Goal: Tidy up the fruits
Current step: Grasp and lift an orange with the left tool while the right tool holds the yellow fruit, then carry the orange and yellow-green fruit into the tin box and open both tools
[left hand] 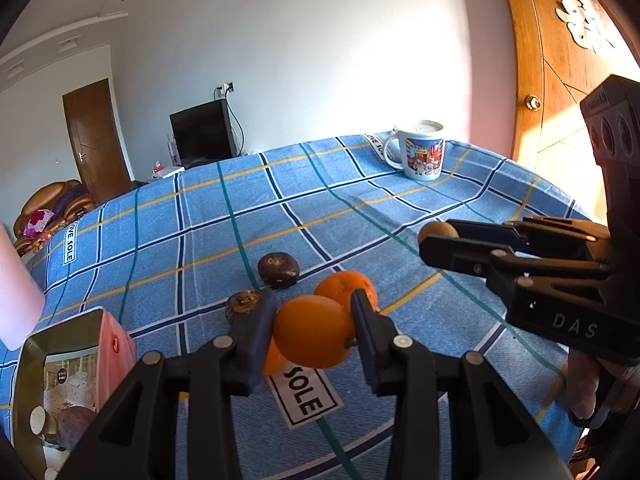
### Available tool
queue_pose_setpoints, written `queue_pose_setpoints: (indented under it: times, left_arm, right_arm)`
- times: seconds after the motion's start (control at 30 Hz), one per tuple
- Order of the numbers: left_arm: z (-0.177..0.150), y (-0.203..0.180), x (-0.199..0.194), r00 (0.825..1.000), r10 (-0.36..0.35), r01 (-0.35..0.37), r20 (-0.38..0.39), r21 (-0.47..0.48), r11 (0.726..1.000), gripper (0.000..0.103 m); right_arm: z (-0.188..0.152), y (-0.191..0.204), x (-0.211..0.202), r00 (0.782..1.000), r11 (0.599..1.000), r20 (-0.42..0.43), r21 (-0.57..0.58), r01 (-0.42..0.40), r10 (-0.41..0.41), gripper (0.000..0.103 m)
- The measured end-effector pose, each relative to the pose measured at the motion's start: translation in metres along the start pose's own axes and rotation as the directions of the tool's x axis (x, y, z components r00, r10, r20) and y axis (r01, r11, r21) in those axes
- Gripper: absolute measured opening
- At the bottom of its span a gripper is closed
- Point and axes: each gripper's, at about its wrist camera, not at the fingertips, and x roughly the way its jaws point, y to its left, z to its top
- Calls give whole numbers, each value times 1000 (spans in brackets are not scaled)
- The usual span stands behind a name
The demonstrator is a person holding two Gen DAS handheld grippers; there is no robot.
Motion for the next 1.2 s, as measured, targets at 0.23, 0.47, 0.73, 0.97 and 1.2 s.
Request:
queue_pose_setpoints:
  times: [0.23, 0.47, 0.73, 0.97, 1.2]
  left_arm:
    - [-1, 4, -13, 997, 12, -11, 72, -10, 1000, 40]
    - [-3, 7, -23, 992, 29, -25, 127, -31, 999, 40]
    - [-6, 14, -33, 984, 36, -25, 174, -64, 998, 40]
    - [-10, 23, -41, 980, 47, -30, 193, -88, 996, 40]
    - [-20, 60, -72, 972, 123, -92, 202, -156, 984, 40]
  right_arm:
    - [-1, 9, -11, 998, 999, 58, -42, -9, 12, 27]
    - [-2, 18, -20, 994, 996, 109, -86, -8, 18, 27]
    - [-3, 23, -30, 985, 994, 169, -108, -8, 26, 27]
    - [-3, 33, -32, 983, 992, 177, -123, -15, 37, 27]
    - [9, 72, -22, 977, 980, 135, -136, -147, 166, 27]
